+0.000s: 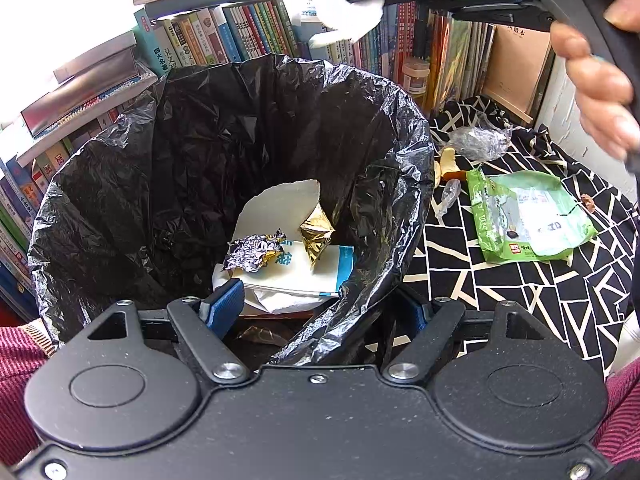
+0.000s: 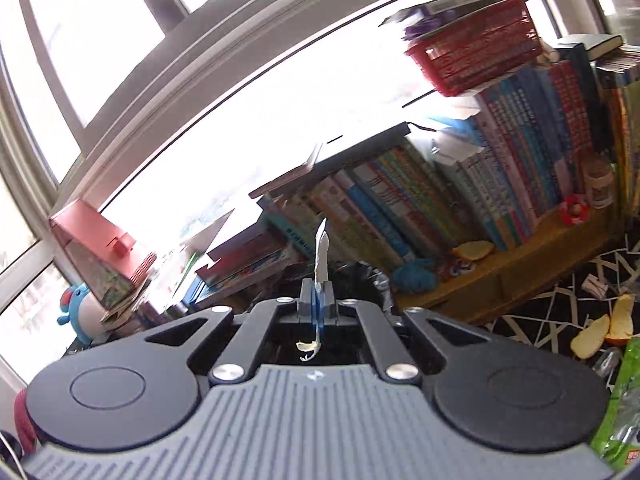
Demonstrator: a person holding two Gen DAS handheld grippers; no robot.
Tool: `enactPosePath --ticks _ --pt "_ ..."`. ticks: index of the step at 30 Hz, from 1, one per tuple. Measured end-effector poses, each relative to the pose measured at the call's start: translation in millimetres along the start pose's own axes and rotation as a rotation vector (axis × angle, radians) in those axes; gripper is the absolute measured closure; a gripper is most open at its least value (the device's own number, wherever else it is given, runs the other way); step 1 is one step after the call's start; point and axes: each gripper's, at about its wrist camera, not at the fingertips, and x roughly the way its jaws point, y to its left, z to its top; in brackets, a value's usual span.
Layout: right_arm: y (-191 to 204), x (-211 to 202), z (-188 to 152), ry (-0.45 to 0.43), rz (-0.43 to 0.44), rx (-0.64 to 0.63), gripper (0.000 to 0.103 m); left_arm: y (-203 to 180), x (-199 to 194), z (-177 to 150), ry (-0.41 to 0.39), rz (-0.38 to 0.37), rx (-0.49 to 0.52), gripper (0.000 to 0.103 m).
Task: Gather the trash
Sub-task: 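Carry the tissue with the right gripper over the bin and release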
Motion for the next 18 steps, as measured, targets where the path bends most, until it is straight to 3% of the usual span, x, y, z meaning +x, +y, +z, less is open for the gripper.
enactPosePath --ticks 9,16,18 --pt "23.1 17.6 -23.7 0.110 0.021 -0.074 0.094 0.5 0.4 -0.2 0.000 -0.001 -0.001 0.026" --pt "22.8 19.1 -27.0 0.122 0.015 -0.091 0.092 1.1 0.4 -0.6 -0.001 -0.001 0.000 0.026" --pt "20.8 19.0 -24.9 0.116 0.009 -0.082 0.084 1.1 0.4 -0.6 -0.001 0.000 0.000 0.026"
